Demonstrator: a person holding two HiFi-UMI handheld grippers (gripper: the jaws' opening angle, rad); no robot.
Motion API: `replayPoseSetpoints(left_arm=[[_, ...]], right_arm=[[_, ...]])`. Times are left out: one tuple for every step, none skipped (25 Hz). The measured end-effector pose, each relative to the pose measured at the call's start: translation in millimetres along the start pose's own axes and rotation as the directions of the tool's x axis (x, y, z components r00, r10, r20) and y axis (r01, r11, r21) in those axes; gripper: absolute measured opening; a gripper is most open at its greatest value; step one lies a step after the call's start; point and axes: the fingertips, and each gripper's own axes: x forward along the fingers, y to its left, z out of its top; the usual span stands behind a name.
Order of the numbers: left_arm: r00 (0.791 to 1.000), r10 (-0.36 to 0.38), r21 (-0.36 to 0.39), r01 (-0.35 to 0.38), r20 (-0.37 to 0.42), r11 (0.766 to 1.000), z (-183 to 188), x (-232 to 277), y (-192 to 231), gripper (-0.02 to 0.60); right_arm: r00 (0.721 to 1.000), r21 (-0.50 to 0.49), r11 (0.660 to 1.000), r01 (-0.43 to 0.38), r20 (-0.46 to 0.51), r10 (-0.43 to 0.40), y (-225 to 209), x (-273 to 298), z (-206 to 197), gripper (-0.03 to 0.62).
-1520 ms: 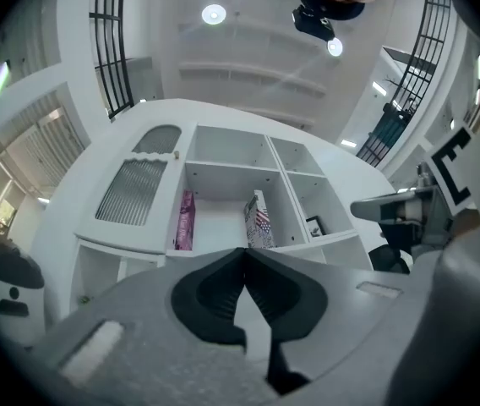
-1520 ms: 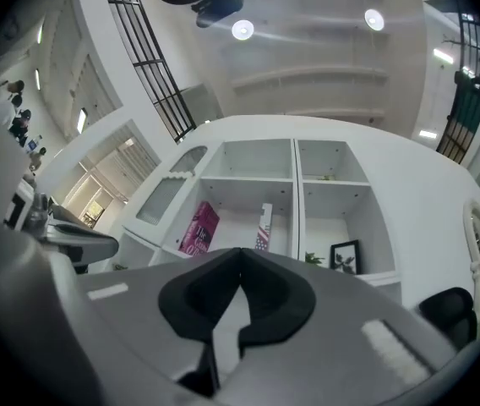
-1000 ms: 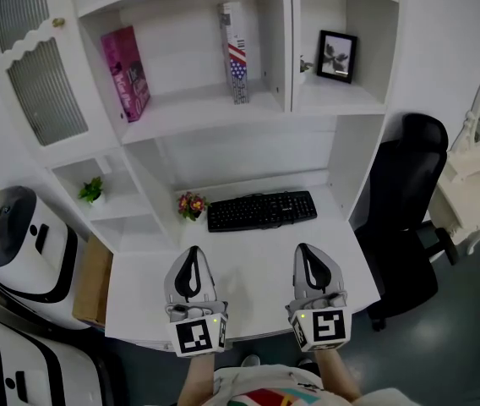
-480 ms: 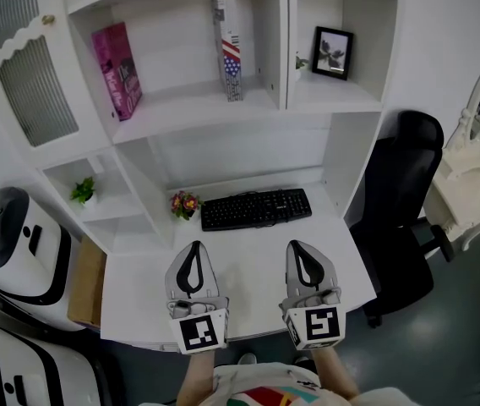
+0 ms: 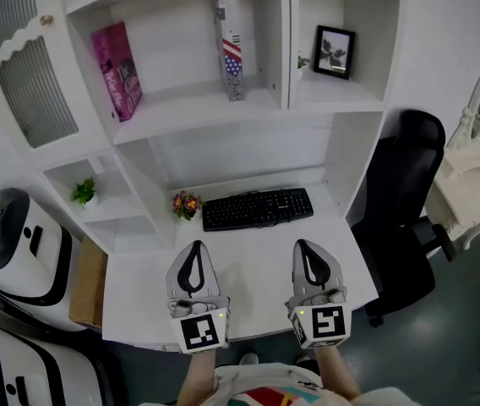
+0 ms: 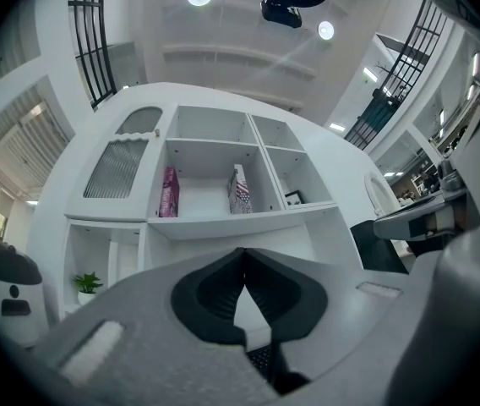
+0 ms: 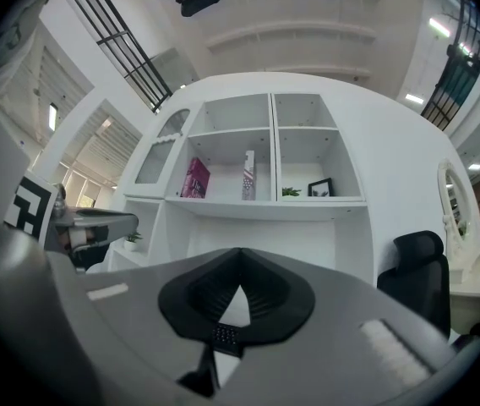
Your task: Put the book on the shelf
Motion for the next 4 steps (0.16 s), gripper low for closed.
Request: replayPoseSetpoints(left_arm=[[1.0, 0.002, 0.006, -0.002, 0.002, 1.0, 0.3, 0.0, 2.2, -0.002], [1.0, 0.004, 0.009, -0.004, 0.003, 1.0, 0.7, 0.0, 4.0, -0.002], [1.0, 0.006, 0.01, -0.006, 0.005, 1.0, 1.1, -0.1, 5.7, -0.002], [1.0, 0.008, 0.01, -0.008, 0.007, 1.0, 1.6, -0.1, 7.2, -0.002]], right_arm=[[1.0, 0.007, 1.0, 0.007, -0.004, -0.007, -1.2, -0.1, -1.7, 0.0], [1.0, 0.013, 1.0, 0.014, -0.01, -0.014, -2.3, -0.3, -3.7, 0.0], [1.0, 0.019, 1.0, 0.021, -0.015, -0.021, -3.4, -0.6, -5.7, 0.0], [0.999, 0.024, 0.999, 0.027, -0.02, -0.027, -4.5, -0.9, -7.6, 0.0]])
